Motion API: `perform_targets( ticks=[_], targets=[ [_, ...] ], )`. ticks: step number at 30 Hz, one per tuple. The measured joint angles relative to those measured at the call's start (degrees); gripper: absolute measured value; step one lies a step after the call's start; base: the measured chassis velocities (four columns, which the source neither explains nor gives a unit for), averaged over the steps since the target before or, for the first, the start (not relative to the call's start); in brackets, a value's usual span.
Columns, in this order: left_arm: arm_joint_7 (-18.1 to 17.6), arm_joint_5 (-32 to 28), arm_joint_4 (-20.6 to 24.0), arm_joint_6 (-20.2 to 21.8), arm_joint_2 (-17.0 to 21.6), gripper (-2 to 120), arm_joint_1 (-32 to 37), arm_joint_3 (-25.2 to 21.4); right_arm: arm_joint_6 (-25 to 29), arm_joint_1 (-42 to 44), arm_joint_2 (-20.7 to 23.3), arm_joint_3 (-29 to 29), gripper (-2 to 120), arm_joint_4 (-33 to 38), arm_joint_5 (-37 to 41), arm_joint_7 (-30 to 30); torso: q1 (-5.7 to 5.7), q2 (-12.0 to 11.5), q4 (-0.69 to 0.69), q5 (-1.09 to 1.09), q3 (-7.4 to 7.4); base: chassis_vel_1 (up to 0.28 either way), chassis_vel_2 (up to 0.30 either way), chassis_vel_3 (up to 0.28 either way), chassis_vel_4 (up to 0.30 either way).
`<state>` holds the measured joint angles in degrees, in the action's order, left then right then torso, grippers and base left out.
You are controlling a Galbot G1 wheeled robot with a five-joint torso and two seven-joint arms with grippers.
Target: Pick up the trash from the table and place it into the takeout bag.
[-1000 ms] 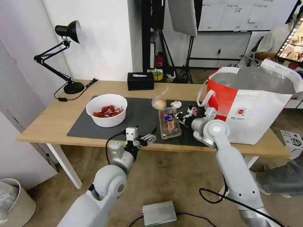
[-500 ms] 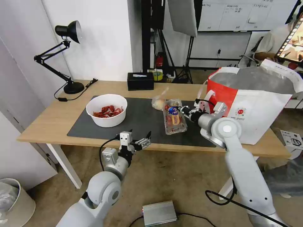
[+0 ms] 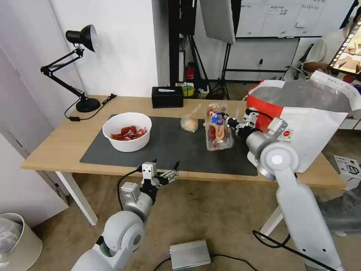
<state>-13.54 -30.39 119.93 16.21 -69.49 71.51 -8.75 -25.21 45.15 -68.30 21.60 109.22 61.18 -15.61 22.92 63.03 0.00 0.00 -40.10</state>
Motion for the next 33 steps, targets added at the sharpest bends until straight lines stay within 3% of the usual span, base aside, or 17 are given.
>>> perform_targets(
  ticks=[13, 33],
  targets=[
    [-0.18, 0.40, -1.65, -0.62, -1.31, 100, -0.63, 0.94, 9.30, -0.79, -0.24, -0.06, 0, -0.98, -6.32, 2.91, 0.00, 0.00, -0.01, 0.00, 0.00, 0.000, 0.000, 0.000, 0.000],
    [-0.27, 1.23, -2.13, -0.63, -2.24, 100, -0.28, 1.29, 14.01, -1.26, 0.40, 4.46, 0, 2.66, -6.56, -0.76, 0.00, 0.00, 0.00, 0.00, 0.00, 0.000, 0.000, 0.000, 0.000]
  ],
)
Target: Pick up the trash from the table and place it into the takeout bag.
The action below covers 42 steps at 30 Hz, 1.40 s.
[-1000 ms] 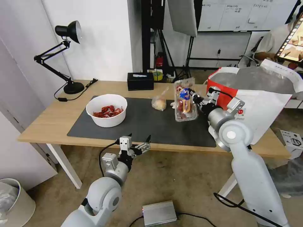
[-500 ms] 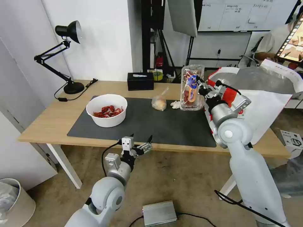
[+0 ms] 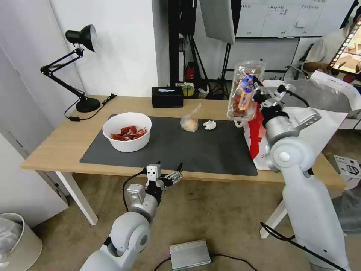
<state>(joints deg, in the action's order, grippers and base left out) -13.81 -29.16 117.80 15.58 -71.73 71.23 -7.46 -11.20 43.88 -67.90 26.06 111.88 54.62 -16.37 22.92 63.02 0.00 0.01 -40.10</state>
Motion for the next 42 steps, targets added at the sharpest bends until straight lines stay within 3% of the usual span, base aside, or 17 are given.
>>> perform_targets(
  ticks=[30, 42],
  targets=[
    [-0.07, 1.08, 0.02, -0.29, -0.91, 100, 1.06, 0.05, 9.62, -3.70, -0.87, 4.72, 0, -1.25, 0.37, -7.63, 0.00, 0.00, -0.01, -0.01, 0.00, 0.000, 0.000, 0.000, 0.000],
    [-0.07, 1.27, 0.15, -0.31, -1.18, 100, 1.22, 0.14, 10.49, -4.18, -0.44, 5.59, 0, -2.20, -1.91, -9.50, 0.00, 0.00, 0.00, -0.01, 0.00, 0.000, 0.000, 0.000, 0.000]
  ],
)
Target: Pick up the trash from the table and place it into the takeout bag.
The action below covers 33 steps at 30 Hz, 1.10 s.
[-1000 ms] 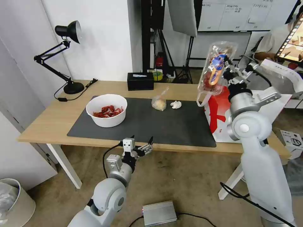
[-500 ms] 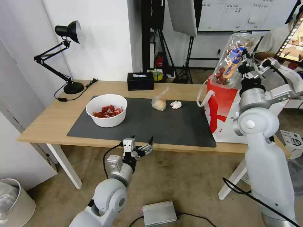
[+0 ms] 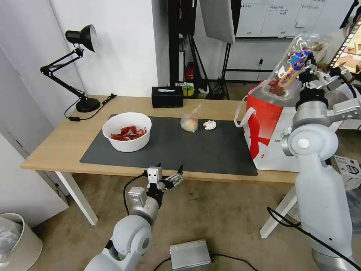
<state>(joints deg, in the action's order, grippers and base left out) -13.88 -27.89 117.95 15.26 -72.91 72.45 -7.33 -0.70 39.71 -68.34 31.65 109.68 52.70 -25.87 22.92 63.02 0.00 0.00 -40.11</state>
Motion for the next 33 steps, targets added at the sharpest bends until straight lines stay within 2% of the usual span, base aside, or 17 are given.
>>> perform_targets(
  ticks=[21, 26, 28, 33],
  targets=[
    [-0.21, 0.16, -0.24, 0.02, -0.49, 100, -0.29, 0.43, -0.83, 0.21, -0.39, -0.33, 0, -3.50, -7.04, -4.13, 0.00, 0.00, 0.00, 0.00, 0.00, 0.000, 0.000, 0.000, 0.000],
    [-0.23, 0.11, -0.54, 0.02, -0.46, 100, -0.37, 0.45, -0.62, -0.02, -0.76, -0.41, 0, -3.67, -6.69, -4.43, 0.00, 0.00, -0.01, 0.00, 0.00, 0.000, 0.000, 0.000, 0.000],
    [-0.23, 0.10, -0.79, 0.02, -0.60, 100, -0.48, 0.67, -0.14, -0.56, -0.79, -0.38, 0, -3.48, -3.29, -4.56, 0.00, 0.00, 0.00, 0.00, 0.00, 0.000, 0.000, 0.000, 0.000],
    [-0.23, 0.10, -0.92, 0.04, -0.63, 100, -0.64, 0.81, 0.56, -1.32, -0.69, -0.26, 0, -3.23, -1.28, -4.56, 0.00, 0.00, 0.00, 0.00, 0.00, 0.000, 0.000, 0.000, 0.000]
  ],
)
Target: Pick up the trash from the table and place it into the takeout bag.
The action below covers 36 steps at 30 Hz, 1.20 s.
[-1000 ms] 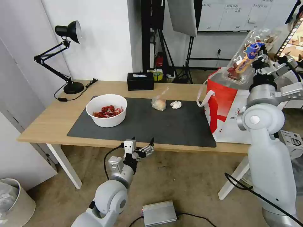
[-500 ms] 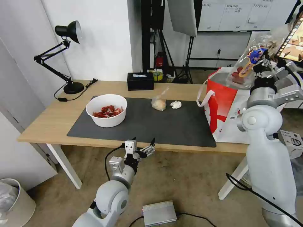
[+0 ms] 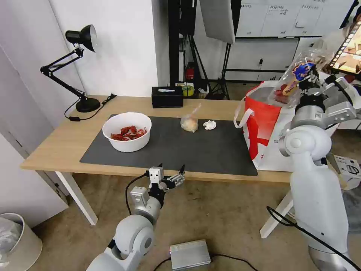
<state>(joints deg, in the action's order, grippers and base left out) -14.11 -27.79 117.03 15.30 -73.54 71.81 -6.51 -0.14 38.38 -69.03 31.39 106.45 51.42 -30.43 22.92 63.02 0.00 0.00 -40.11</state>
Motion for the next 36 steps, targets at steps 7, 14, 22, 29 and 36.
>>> perform_targets(
  ticks=[7, 14, 22, 29, 36],
  targets=[
    [0.00, -0.02, -0.03, 0.00, 0.08, 100, 0.13, 0.02, 0.53, 0.10, -0.13, 0.19, 0, -0.96, -2.57, -0.09, 0.00, 0.00, 0.00, 0.00, 0.00, 0.000, 0.000, 0.000, 0.000],
    [0.04, -0.02, 0.00, -0.09, 0.23, 100, 0.48, -0.05, 0.83, 0.23, -0.52, 0.03, 0, -1.87, -7.91, 0.69, 0.00, 0.00, 0.00, 0.00, 0.00, 0.000, 0.000, 0.000, 0.000],
    [0.08, 0.00, 0.23, -0.30, 0.26, 100, 0.70, -0.28, 1.17, -0.28, -0.94, -0.18, 0, -2.71, -9.24, 0.22, 0.00, 0.00, 0.00, 0.00, 0.00, 0.000, 0.000, 0.000, 0.000],
    [0.15, 0.10, 0.22, -0.52, 0.12, 100, 0.83, -0.14, 1.17, 0.03, -1.17, -0.27, 0, -2.88, -9.57, -0.19, 0.00, 0.00, 0.00, 0.00, 0.00, 0.000, 0.000, 0.000, 0.000],
    [0.15, 0.10, 0.61, -0.53, -0.29, 100, 0.27, 0.01, 0.78, 0.59, -1.63, -0.53, 0, -2.83, -9.37, -0.51, 0.00, 0.00, 0.00, 0.00, 0.00, 0.000, 0.000, 0.000, 0.000]
  ],
)
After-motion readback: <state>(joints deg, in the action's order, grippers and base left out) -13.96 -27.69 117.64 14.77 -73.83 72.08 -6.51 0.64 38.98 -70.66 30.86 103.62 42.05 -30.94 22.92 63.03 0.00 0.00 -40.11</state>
